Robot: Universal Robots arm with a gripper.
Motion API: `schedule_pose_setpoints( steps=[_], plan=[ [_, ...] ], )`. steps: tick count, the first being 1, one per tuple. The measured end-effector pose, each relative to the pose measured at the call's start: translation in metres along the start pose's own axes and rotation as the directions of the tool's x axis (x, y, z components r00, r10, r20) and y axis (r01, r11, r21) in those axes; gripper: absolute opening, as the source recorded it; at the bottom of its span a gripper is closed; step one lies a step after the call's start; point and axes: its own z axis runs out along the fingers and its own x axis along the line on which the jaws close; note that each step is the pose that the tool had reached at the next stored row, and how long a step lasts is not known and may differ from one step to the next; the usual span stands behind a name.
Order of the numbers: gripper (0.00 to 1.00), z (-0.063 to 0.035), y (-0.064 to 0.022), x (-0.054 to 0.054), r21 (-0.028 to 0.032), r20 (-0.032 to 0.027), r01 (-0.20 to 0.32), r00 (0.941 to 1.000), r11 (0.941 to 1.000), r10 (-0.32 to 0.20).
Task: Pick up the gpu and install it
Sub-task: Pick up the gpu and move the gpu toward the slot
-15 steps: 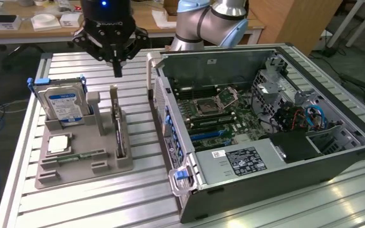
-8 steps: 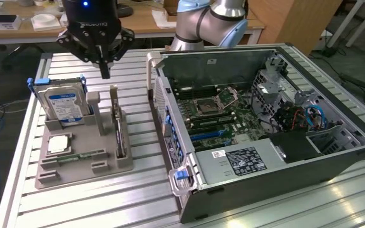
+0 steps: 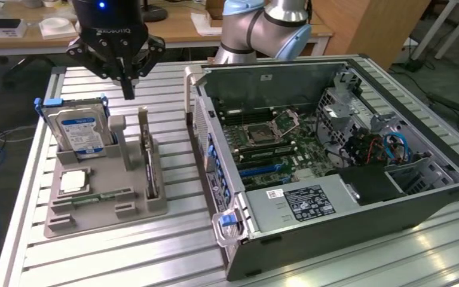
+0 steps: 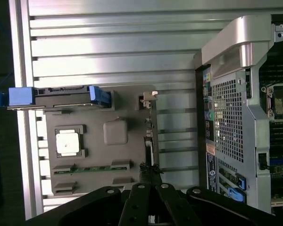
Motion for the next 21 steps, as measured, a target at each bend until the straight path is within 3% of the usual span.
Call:
schedule_pose_setpoints(
  steps=[4,6,9,11,12,14,15,21],
  plan=[
    [0.16,0.0,0.0,0.0,0.0,0.0,0.0,1.0,1.0,0.0],
    [0.29,0.0,0.0,0.0,0.0,0.0,0.0,1.0,1.0,0.0],
    [0.35,0.0,0.0,0.0,0.0,0.0,0.0,1.0,1.0,0.0],
    [0.47,0.0001,-0.0009,0.0011,0.001,0.0001,0.003,1.0,1.0,-0.003],
    [0.47,0.0001,-0.0008,0.001,0.0091,0.0002,0.01,0.9999,0.9999,-0.01],
    [0.53,0.0003,-0.0009,0.0009,0.0312,0.0007,0.027,0.9996,0.9991,-0.027],
    [0.59,0.0004,-0.001,0.001,0.0339,0.0005,0.036,0.9994,0.9988,-0.036],
    [0.59,0.0019,-0.0009,0.001,0.0321,-0.0028,0.106,0.9943,0.9938,-0.106]
  ],
)
